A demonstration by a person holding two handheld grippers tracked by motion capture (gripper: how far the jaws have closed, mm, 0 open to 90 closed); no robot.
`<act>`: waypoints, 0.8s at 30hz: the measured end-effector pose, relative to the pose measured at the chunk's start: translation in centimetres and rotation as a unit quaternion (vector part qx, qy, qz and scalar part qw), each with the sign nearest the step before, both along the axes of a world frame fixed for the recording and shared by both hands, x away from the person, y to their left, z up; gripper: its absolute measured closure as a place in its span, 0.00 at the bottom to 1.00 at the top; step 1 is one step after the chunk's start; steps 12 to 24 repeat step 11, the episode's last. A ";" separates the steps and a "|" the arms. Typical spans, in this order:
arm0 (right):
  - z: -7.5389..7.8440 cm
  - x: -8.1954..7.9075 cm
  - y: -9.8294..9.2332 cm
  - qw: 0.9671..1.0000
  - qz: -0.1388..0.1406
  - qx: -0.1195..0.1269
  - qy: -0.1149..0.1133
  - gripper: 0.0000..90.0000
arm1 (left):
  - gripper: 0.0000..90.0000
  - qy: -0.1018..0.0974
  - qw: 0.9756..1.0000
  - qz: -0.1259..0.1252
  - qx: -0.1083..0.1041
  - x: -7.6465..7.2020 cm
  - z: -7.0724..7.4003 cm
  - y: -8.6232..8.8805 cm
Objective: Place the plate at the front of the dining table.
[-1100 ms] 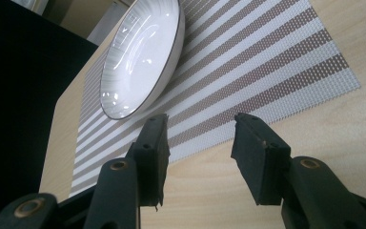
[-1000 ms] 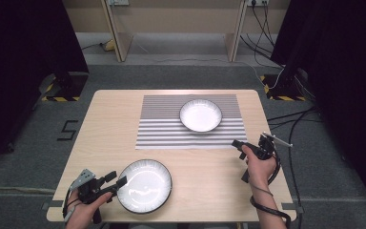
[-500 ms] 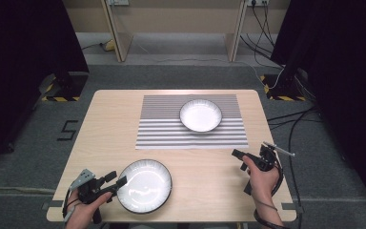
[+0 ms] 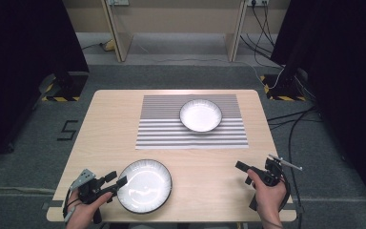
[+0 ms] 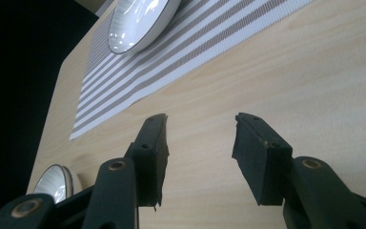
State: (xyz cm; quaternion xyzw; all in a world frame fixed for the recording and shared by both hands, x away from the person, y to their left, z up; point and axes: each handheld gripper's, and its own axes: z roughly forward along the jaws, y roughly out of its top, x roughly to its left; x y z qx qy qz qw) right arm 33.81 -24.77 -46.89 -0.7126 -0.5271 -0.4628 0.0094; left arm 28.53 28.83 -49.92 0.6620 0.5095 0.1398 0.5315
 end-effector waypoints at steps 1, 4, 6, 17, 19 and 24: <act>0.0 -0.3 0.0 1.000 0.002 -0.003 -0.001 0.60 | 0.44 0.000 1.000 0.000 0.001 0.0 0.0 0.0; -0.2 -0.8 -0.1 1.000 0.000 0.003 -0.002 0.60 | 0.44 -0.001 1.000 -0.001 0.000 0.0 0.0 0.0; -0.3 -0.9 -0.1 1.000 0.000 0.008 -0.002 0.58 | 0.44 -0.001 1.000 0.000 0.001 0.0 0.0 0.0; -0.3 -0.7 0.2 1.000 0.003 0.010 0.000 0.57 | 0.44 0.000 1.000 0.002 0.000 0.1 0.0 0.1; -0.3 -0.7 0.2 1.000 0.003 0.010 0.000 0.57 | 0.44 0.000 1.000 0.002 0.000 0.1 0.0 0.1; -0.3 -0.7 0.2 1.000 0.003 0.010 0.000 0.57 | 0.44 0.000 1.000 0.002 0.000 0.1 0.0 0.1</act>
